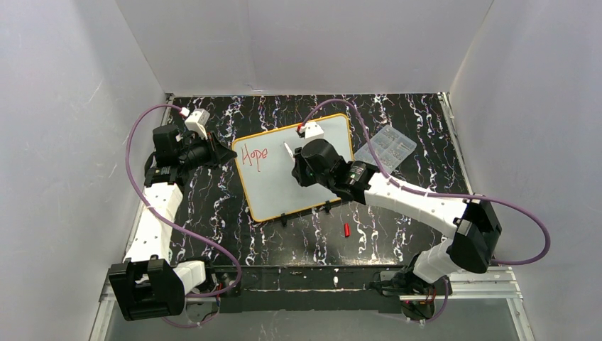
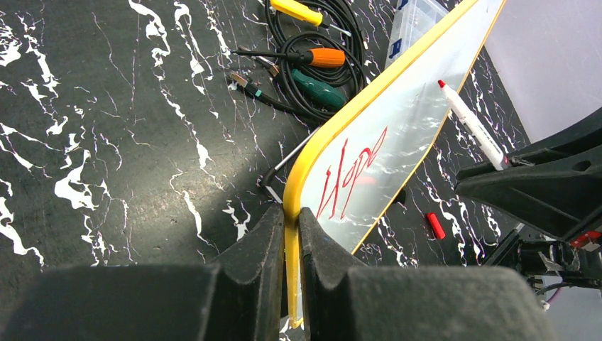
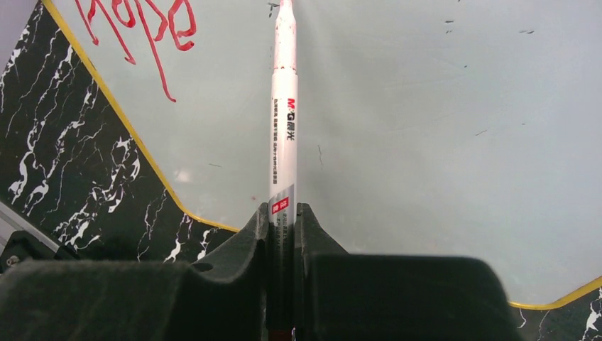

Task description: Write a sentence on the whiteboard

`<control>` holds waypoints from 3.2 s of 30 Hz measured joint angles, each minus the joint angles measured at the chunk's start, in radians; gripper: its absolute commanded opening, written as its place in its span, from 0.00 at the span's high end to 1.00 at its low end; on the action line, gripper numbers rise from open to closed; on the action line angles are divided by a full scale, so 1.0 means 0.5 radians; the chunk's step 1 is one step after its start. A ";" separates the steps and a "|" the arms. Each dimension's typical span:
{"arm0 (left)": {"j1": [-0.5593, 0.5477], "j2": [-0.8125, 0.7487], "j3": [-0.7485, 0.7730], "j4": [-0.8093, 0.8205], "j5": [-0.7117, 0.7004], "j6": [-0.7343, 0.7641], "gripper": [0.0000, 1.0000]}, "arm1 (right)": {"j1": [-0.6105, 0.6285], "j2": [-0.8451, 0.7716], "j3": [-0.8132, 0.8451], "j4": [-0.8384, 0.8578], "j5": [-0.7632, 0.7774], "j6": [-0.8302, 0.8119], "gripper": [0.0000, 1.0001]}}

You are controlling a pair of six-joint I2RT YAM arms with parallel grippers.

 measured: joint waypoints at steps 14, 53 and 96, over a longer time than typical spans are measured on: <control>-0.002 0.000 0.000 0.001 0.000 0.000 1.00 | -0.009 0.009 -0.008 0.006 -0.104 -0.005 0.99; -0.007 -0.007 0.000 -0.001 -0.006 0.001 1.00 | 0.002 -0.020 -0.071 0.067 -0.079 -0.043 0.99; -0.009 -0.007 0.000 -0.002 -0.011 0.002 1.00 | -0.019 0.031 -0.112 0.093 -0.011 -0.095 0.99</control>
